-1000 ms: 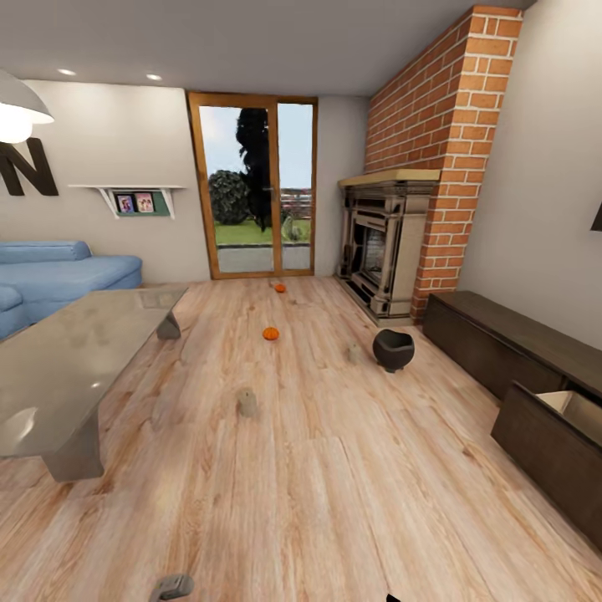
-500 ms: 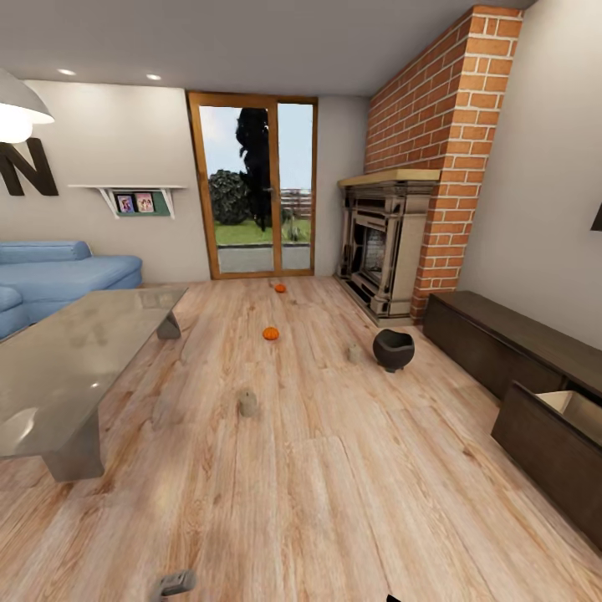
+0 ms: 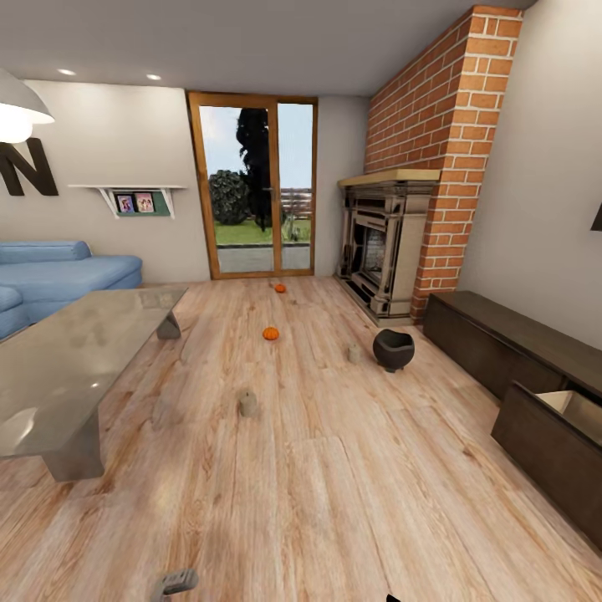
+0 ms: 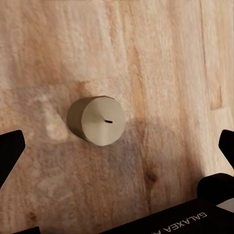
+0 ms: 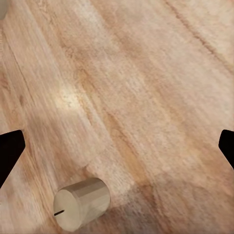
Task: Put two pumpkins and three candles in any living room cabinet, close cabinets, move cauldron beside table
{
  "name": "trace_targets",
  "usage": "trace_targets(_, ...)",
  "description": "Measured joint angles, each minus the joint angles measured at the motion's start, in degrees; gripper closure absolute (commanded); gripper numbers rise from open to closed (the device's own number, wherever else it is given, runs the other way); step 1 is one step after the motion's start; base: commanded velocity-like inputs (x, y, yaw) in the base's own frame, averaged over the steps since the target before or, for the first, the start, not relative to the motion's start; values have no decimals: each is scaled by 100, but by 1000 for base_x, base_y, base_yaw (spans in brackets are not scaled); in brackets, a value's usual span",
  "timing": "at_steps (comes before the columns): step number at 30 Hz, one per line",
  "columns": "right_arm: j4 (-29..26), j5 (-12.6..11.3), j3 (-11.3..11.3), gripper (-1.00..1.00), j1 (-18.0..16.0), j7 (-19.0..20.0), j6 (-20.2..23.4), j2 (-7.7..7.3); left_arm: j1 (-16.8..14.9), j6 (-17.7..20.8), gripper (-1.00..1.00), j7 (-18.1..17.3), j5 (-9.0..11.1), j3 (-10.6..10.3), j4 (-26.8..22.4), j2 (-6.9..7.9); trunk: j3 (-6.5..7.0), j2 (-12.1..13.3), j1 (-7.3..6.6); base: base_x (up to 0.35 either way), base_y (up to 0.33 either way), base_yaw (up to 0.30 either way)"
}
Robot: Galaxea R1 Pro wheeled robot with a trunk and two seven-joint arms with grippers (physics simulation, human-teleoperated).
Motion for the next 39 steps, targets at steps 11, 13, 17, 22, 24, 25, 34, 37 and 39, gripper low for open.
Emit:
trace_targets(11, -14, 10, 5, -100, 0, 81, 23, -18, -1, -104, -100, 12, -6, 13, 0, 0, -161, -360, 197, 0, 0, 0)
trace_targets(13, -101, 15, 9, -100, -1, 254, 99, -26, -1, -198, -100, 12, -7, 13, 0, 0, -197, -440, 241, 0, 0, 0)
trace_targets(17, -1653, 7, 224, -100, -8, 624, 1688, -44, 1, -395, -100, 18, -16, 13, 9, 2, -268, -600, 329, 0, 0, 0)
trace_targets(22, -3535, -18, 248, -100, -2, -301, 2722, -31, 1, -427, -100, 308, -8, 20, 10, 4, -358, -801, 439, 0, 0, 0)
trace_targets(24, -3987, -21, 265, -100, -2, -1010, 2837, -19, -1, -430, -100, 593, -1, 45, 10, -4, -394, -881, 483, 0, 0, 0)
trace_targets(25, -4146, -23, 275, -100, -2, -1342, 2866, -18, -1, -432, -100, 722, 4, 55, 7, -5, -412, -921, 505, 0, 0, 0)
trace_targets(34, -4732, 152, 324, -100, -1, -2886, 2876, 7, -48, -451, -100, 1138, 13, 69, -11, -99, -574, -1282, 702, 0, 0, 0)
trace_targets(37, -4872, 437, 450, -100, -1, -3001, 2872, 7, -192, -436, -100, 1606, 26, 69, -20, -197, -627, -1402, 768, 0, 0, 0)
trace_targets(39, -4919, 518, 481, -100, -1, -3019, 2871, 6, -299, -425, -100, 1851, 35, 71, -20, -249, -663, -1482, 812, 0, 0, 0)
